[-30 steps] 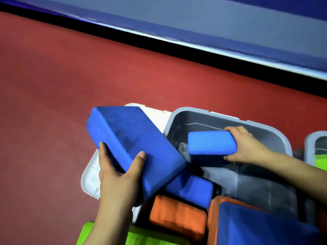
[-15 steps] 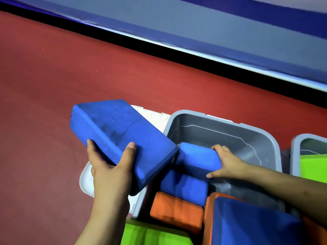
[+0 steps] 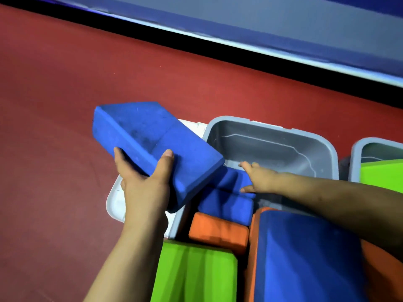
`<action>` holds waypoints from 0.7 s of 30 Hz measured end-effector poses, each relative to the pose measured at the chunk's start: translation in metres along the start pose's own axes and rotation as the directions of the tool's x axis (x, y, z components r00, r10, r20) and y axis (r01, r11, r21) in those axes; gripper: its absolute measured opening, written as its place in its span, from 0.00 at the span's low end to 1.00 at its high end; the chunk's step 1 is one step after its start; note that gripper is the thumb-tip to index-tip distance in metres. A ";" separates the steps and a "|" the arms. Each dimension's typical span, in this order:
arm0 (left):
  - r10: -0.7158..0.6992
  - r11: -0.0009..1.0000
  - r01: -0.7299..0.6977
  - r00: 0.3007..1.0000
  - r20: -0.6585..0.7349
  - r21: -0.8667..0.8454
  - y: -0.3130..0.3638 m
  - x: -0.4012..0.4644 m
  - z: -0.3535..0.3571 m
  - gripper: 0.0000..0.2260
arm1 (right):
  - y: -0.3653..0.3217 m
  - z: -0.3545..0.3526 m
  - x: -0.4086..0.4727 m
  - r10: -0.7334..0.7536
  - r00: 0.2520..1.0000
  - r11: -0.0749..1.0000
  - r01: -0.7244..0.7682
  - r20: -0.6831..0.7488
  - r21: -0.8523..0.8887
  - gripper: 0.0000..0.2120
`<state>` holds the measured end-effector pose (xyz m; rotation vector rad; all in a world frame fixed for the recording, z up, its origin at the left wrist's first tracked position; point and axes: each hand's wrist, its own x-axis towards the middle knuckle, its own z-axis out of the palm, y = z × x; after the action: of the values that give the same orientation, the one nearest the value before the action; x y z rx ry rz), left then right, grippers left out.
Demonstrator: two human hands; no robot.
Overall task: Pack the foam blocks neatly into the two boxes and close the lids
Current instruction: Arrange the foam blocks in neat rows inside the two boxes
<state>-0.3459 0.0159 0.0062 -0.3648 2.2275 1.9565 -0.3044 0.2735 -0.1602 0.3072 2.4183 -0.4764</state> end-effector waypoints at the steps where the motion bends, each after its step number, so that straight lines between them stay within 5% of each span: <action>1: 0.007 1.000 -0.007 1.000 0.013 0.002 0.002 -0.003 0.001 0.49 | -0.004 -0.006 -0.003 0.011 0.999 1.000 -0.011 -0.033 -0.016 0.42; 4: 0.025 0.999 -0.028 0.997 0.079 0.038 0.009 -0.012 -0.001 0.50 | -0.021 -0.042 -0.015 0.102 0.978 0.940 -0.036 -0.181 0.338 0.31; 7: 0.073 0.990 -0.098 0.971 0.229 0.102 0.018 -0.017 -0.011 0.52 | -0.037 -0.092 -0.036 0.277 0.899 0.665 0.075 -0.339 0.743 0.19; 9: 0.103 0.975 -0.166 0.926 0.364 0.145 0.026 -0.019 -0.017 0.51 | -0.042 -0.130 -0.062 0.211 0.806 0.710 0.262 -0.553 0.654 0.23; 11: 0.123 0.955 -0.238 0.862 0.491 0.180 0.033 -0.022 -0.021 0.49 | -0.046 -0.165 -0.096 -0.089 0.769 0.790 0.442 -0.633 0.425 0.37; 14: 0.144 0.921 -0.337 0.760 0.634 0.195 0.042 -0.030 -0.024 0.51 | -0.048 -0.197 -0.135 -0.393 0.833 0.792 0.522 -0.390 0.317 0.51; 18: 0.147 0.865 -0.438 0.686 0.712 0.244 0.049 -0.035 -0.026 0.51 | -0.040 -0.209 -0.155 -0.376 0.897 0.862 0.430 -0.231 0.268 0.57; 21: 0.169 0.787 -0.552 0.623 0.764 0.276 0.042 -0.035 -0.023 0.53 | -0.041 -0.204 -0.164 -0.375 0.898 0.911 0.403 -0.229 0.087 0.51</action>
<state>-0.3228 0.0007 0.0590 0.8672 2.1927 1.2028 -0.3054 0.3037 0.1027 -0.0858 2.6673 -0.8221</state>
